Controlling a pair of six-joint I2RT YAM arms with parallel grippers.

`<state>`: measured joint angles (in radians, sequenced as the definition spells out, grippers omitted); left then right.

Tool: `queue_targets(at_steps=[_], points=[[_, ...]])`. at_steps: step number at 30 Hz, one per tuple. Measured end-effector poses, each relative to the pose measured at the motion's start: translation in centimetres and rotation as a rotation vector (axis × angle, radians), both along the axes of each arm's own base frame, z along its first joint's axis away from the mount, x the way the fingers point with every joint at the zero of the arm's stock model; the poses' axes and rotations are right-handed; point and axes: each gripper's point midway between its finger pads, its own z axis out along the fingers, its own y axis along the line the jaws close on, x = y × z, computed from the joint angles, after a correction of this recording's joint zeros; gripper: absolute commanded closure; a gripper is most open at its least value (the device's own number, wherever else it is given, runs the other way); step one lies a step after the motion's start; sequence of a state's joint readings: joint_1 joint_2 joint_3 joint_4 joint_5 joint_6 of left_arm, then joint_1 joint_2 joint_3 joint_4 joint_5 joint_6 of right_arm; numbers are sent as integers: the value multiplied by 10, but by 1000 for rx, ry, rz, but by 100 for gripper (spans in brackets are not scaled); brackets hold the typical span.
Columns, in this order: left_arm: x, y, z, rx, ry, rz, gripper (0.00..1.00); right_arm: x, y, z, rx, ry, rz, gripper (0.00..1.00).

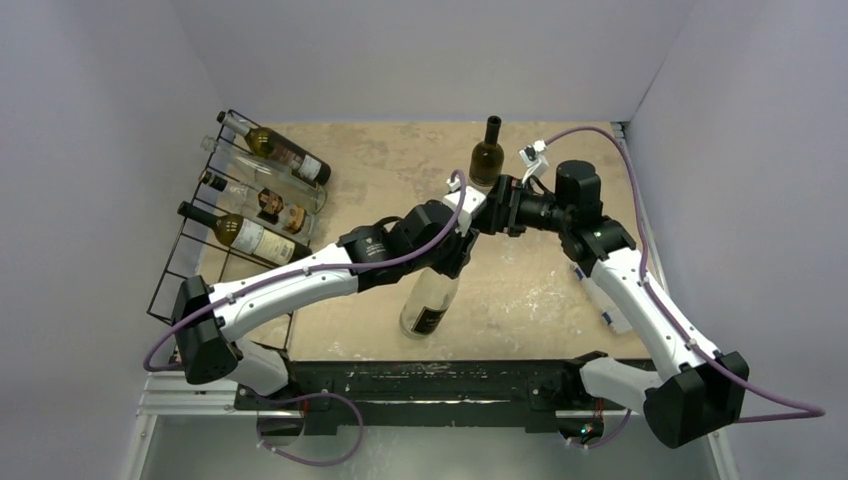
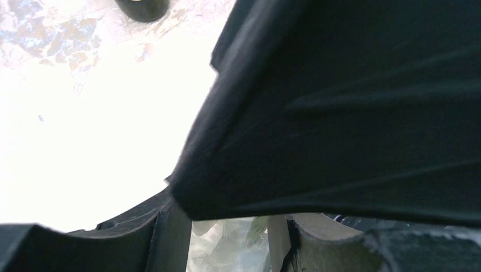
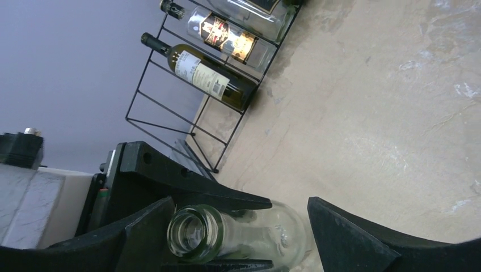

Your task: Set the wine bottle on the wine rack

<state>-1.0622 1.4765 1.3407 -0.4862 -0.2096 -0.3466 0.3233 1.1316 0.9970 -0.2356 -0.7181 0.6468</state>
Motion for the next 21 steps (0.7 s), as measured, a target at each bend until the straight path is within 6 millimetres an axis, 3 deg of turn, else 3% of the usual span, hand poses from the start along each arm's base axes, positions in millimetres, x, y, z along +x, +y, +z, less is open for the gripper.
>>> queue_targets(at_steps=[4,9,21], points=[[2,13,-2,14,-6,30,100,3,-5,13,-26,-26,-46,7],[10,44,-1,8,3,113,100,15,-20,28,-77,-86,-145,1],[25,128,14,-8,-11,329,100,21,-34,16,-159,-104,-207,1]])
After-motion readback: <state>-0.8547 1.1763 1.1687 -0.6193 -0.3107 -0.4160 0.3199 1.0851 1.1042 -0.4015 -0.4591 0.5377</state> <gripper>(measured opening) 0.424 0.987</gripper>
